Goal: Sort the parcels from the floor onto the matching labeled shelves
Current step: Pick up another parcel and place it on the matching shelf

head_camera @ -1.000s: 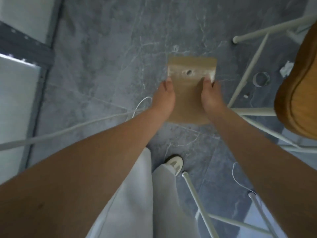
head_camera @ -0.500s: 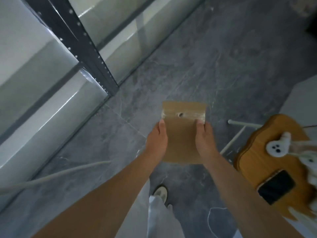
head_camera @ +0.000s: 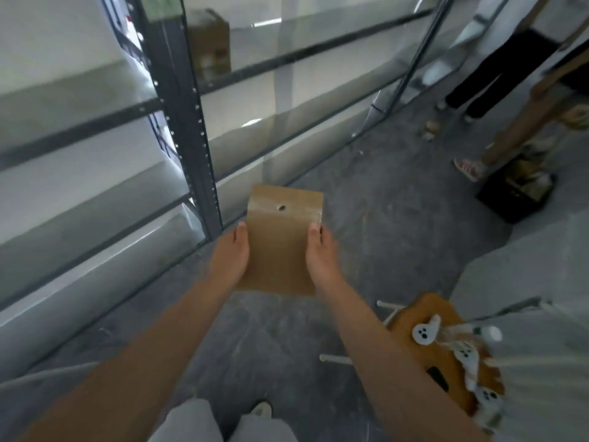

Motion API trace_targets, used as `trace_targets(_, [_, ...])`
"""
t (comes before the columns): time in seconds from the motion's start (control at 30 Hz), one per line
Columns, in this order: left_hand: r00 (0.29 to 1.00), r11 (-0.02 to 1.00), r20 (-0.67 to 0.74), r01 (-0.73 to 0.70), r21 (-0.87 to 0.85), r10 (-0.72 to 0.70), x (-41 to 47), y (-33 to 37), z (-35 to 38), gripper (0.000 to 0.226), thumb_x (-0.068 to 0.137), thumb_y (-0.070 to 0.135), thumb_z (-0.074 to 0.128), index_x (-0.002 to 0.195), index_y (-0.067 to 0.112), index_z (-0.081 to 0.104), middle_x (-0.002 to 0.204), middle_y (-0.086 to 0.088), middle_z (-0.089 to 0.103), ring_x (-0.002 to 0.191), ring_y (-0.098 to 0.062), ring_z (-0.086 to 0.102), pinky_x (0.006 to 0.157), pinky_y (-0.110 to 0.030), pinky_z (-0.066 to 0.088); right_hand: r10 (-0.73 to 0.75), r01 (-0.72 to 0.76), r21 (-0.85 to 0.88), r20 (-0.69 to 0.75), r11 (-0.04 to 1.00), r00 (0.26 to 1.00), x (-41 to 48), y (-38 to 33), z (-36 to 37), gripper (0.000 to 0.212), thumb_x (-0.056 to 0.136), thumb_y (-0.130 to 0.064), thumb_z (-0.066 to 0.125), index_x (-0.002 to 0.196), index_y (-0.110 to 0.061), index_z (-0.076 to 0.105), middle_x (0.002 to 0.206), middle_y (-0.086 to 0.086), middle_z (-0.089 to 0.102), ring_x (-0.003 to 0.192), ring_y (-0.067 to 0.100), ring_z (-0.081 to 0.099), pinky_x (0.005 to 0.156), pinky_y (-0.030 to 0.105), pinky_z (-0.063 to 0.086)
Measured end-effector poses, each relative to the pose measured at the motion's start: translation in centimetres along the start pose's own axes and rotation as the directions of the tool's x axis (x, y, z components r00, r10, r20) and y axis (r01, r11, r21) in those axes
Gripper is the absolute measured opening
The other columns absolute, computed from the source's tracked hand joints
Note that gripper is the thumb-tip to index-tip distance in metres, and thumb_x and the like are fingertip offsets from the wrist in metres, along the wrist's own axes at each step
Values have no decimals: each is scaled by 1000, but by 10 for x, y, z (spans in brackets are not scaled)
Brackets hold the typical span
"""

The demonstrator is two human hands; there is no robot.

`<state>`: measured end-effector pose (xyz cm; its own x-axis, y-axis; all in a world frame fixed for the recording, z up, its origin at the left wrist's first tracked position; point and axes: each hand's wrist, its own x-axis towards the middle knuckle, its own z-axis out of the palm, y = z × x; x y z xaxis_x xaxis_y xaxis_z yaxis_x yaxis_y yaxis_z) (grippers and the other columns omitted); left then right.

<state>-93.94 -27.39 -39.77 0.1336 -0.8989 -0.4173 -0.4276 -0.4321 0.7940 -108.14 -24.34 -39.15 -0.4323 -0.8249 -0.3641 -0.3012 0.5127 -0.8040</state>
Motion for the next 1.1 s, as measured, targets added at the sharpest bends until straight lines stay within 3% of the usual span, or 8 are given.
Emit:
trace_targets(0.1, [996,996,-26,-81,-42,80,-12,15,-40,48,109,30,28,122,0,64,131,-26,60,123,-35,56,85,-28,33,-72,72,-19,-6,997,997,-14,-39,6,57,108,-42,25,156,-14,33,161,12,34,151,28,25,124,41,19])
trace_targets(0.3, [984,992,-146,-111,-61,101,-29,14,-137,50,108,34,28,122,1,64,132,-22,61,122,-35,56,100,-37,39,-218,218,-9,42,976,975,-60,-107,50,51,108,-39,29,150,-14,44,153,15,44,143,32,36,120,44,26])
trace_targets(0.43, [966,983,-235,-135,-122,104,-46,-7,-207,46,108,31,29,115,4,65,114,-16,66,107,-29,60,85,-34,39,-296,301,-15,150,953,943,-101,-150,90,51,107,-40,27,148,-14,46,150,15,45,143,32,36,120,43,26])
trace_targets(0.53, [949,962,-307,-149,-228,74,-63,-24,-257,39,108,28,31,105,11,66,94,-12,64,95,-30,59,82,-35,42,-367,375,12,237,927,900,-133,-177,122,68,98,-57,25,144,-15,52,148,16,49,141,33,40,120,46,29])
trace_targets(0.7, [897,927,-441,-192,-321,34,-94,-58,-330,40,107,29,33,125,16,67,125,-17,66,113,-36,60,99,-44,47,-394,409,43,375,912,839,-186,-211,167,55,106,-46,28,149,-19,48,152,13,44,143,28,39,121,43,28])
trace_targets(0.83, [851,902,-525,-241,-357,20,-120,-86,-380,40,107,30,33,134,22,61,128,-3,62,114,-21,56,98,-35,43,-416,441,57,463,895,783,-230,-231,205,54,106,-49,25,154,-28,38,156,5,39,146,26,35,119,42,27])
trace_targets(0.97, [830,881,-557,-241,-408,-30,-148,-121,-423,43,107,35,32,141,25,56,134,0,61,125,-22,55,111,-43,42,-452,504,48,521,862,724,-271,-245,247,53,106,-51,24,154,-35,34,153,5,38,144,28,36,120,45,29])
trace_targets(1.1, [801,835,-594,-275,-476,-75,-177,-158,-461,39,104,38,38,137,36,58,136,5,63,126,-19,57,112,-48,42,-492,539,110,587,835,643,-310,-252,286,52,103,-51,34,152,-34,38,147,3,40,141,26,37,120,50,29])
